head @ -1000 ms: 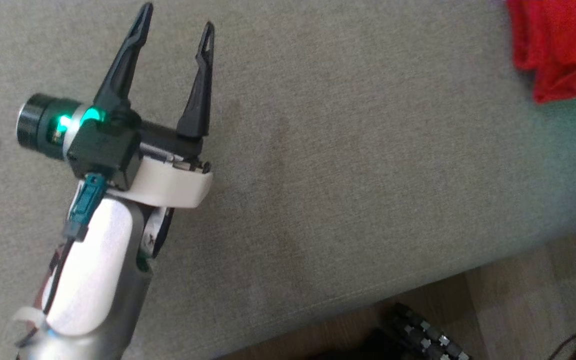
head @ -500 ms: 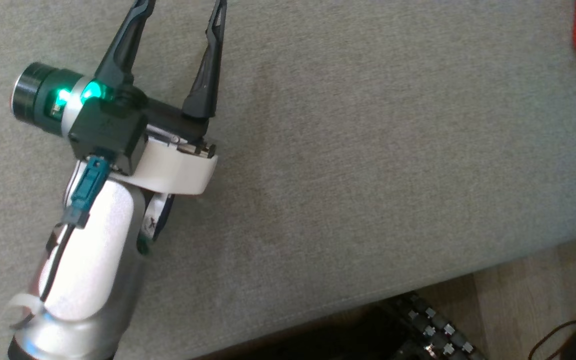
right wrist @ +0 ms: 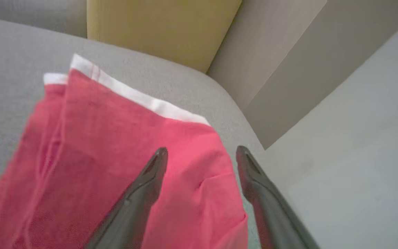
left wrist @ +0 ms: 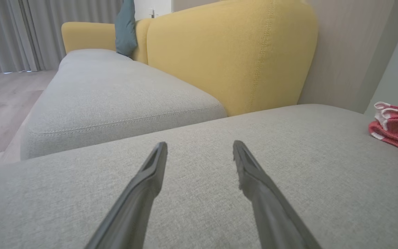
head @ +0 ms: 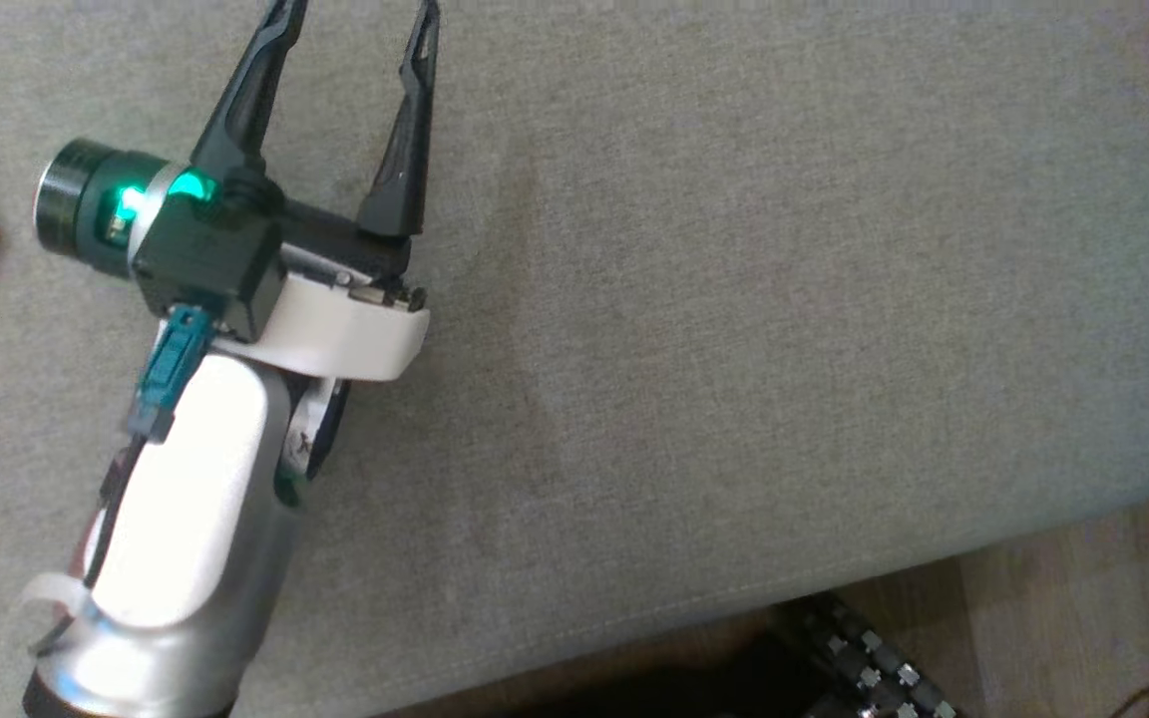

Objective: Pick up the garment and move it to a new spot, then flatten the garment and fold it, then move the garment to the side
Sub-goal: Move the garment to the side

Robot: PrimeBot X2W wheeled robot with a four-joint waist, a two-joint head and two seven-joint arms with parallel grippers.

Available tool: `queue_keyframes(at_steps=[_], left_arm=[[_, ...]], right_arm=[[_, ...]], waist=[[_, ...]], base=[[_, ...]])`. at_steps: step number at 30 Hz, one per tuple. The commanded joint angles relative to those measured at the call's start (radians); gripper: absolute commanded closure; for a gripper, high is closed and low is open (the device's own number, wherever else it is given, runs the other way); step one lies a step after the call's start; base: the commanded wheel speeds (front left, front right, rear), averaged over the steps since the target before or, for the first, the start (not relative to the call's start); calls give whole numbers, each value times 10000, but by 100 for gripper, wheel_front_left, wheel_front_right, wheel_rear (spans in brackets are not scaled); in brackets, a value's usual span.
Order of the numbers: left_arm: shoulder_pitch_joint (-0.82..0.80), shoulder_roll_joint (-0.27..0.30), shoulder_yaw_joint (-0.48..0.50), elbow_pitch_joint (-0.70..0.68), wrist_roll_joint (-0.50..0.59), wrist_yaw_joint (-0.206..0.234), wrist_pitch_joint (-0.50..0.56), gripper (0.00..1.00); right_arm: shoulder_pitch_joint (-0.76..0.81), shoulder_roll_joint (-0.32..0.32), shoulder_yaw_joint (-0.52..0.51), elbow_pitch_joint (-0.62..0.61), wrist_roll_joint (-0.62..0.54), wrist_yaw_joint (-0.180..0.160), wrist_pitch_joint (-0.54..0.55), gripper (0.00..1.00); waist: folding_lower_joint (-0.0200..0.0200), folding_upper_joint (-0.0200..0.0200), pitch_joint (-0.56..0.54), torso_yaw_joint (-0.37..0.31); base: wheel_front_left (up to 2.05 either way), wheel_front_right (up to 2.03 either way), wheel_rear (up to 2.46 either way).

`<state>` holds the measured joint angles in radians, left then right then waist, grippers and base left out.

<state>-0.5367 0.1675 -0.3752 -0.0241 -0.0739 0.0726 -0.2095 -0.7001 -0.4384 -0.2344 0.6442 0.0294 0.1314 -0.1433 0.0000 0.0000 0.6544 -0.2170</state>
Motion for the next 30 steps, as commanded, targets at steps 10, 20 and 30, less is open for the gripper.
queue_keyframes(at_steps=[10,20,30], left_arm=[[1213,77,564,232,-507,436,-332,0],[2358,96,900,430,-988,698,-447,0],[3332,124,1173,621,-1296,992,-482,0]], right_arm=[[2476,1306,739,-3021,530,-7,-980,0],[3968,2699,1820,-4865,1001,-7,-696,0],[4981,3355,2145,-5869,1028,-7,-122,0]], waist=[[0,0,-1840,421],[0,0,-3154,1194],[0,0,-4223,1622]], base=[[0,0,0],[0,0,0],[0,0,0]])
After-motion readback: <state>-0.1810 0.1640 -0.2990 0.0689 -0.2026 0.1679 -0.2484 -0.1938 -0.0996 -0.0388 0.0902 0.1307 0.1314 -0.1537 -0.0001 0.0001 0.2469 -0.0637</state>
